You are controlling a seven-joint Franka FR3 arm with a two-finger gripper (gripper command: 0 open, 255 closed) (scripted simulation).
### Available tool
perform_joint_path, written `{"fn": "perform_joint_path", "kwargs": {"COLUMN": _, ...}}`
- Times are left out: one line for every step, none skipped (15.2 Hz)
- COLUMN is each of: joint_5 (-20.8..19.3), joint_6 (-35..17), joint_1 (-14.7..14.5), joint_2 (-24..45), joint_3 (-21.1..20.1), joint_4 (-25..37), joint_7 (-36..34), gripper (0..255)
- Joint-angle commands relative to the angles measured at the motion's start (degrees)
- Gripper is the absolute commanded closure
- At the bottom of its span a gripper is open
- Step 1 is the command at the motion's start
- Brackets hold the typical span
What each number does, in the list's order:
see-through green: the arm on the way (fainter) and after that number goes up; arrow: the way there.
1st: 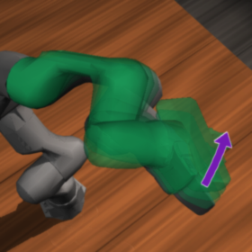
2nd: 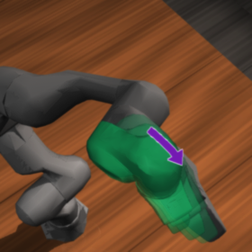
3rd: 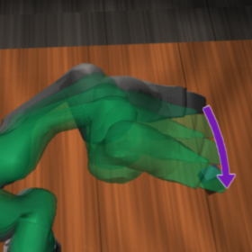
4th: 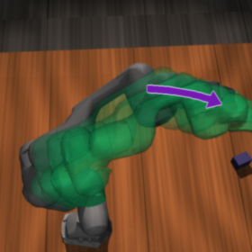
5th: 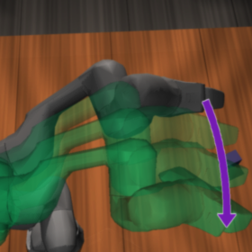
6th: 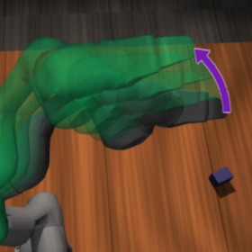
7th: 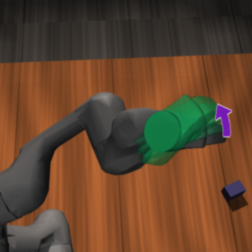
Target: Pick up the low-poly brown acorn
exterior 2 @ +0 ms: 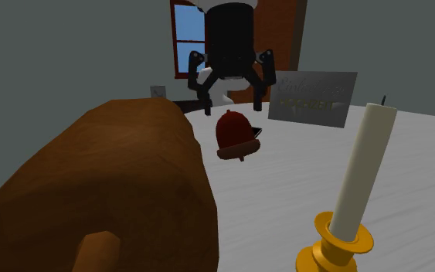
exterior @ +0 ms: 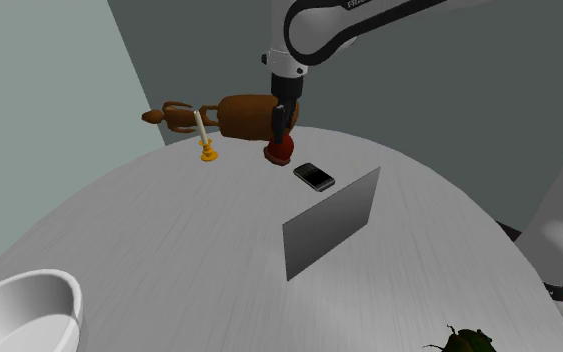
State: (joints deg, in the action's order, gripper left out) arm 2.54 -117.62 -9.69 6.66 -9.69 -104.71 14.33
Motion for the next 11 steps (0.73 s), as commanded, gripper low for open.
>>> {"fn": "perform_joint_path", "kwargs": {"joint_5": -0.04, "joint_6": -1.39, "joint_1": -0.06, "joint_2": 0.27, "joint_3": -0.04, "joint_4": -1.09, "joint_7": -0.01, "gripper": 0}}
{"fn": "perform_joint_path", "kwargs": {"joint_5": -0.06, "joint_6": -2.12, "joint_1": -0.07, "joint_2": 0.45, "joint_3": -0.04, "joint_4": -1.64, "joint_7": 0.01, "gripper": 0}}
{"fn": "perform_joint_path", "kwargs": {"joint_5": -0.06, "joint_6": -2.54, "joint_1": -0.07, "joint_2": 0.54, "joint_3": -0.04, "joint_4": -1.98, "joint_7": 0.02, "gripper": 0}}
{"fn": "perform_joint_path", "kwargs": {"joint_5": -0.07, "joint_6": -2.54, "joint_1": -0.07, "joint_2": 0.56, "joint_3": -0.04, "joint_4": -1.96, "joint_7": 0.02, "gripper": 0}}
{"fn": "perform_joint_path", "kwargs": {"joint_5": -0.05, "joint_6": -2.55, "joint_1": -0.06, "joint_2": 0.5, "joint_3": -0.03, "joint_4": -2.02, "joint_7": 0.04, "gripper": 255}}
{"fn": "perform_joint_path", "kwargs": {"joint_5": -0.04, "joint_6": -2.56, "joint_1": -0.05, "joint_2": 0.5, "joint_3": -0.02, "joint_4": -2.03, "joint_7": 0.07, "gripper": 255}}
{"fn": "perform_joint_path", "kwargs": {"joint_5": -0.04, "joint_6": -2.55, "joint_1": -0.02, "joint_2": 0.5, "joint_3": 0.0, "joint_4": -2.02, "joint_7": 0.11, "gripper": 255}}
{"fn": "perform_joint_path", "kwargs": {"joint_5": -0.05, "joint_6": -2.54, "joint_1": -0.01, "joint_2": 0.57, "joint_3": 0.01, "joint_4": -1.95, "joint_7": 0.14, "gripper": 255}}
{"fn": "perform_joint_path", "kwargs": {"joint_5": -0.04, "joint_6": -2.5, "joint_1": 0.01, "joint_2": 0.59, "joint_3": 0.02, "joint_4": -1.89, "joint_7": 0.17, "gripper": 255}}
{"fn": "perform_joint_path", "kwargs": {"joint_5": -0.03, "joint_6": -2.5, "joint_1": 0.02, "joint_2": 0.55, "joint_3": 0.03, "joint_4": -1.94, "joint_7": 0.2, "gripper": 255}}
{"fn": "perform_joint_path", "kwargs": {"joint_5": -0.05, "joint_6": -2.49, "joint_1": 0.0, "joint_2": 0.6, "joint_3": 0.02, "joint_4": -1.87, "joint_7": 0.16, "gripper": 255}}
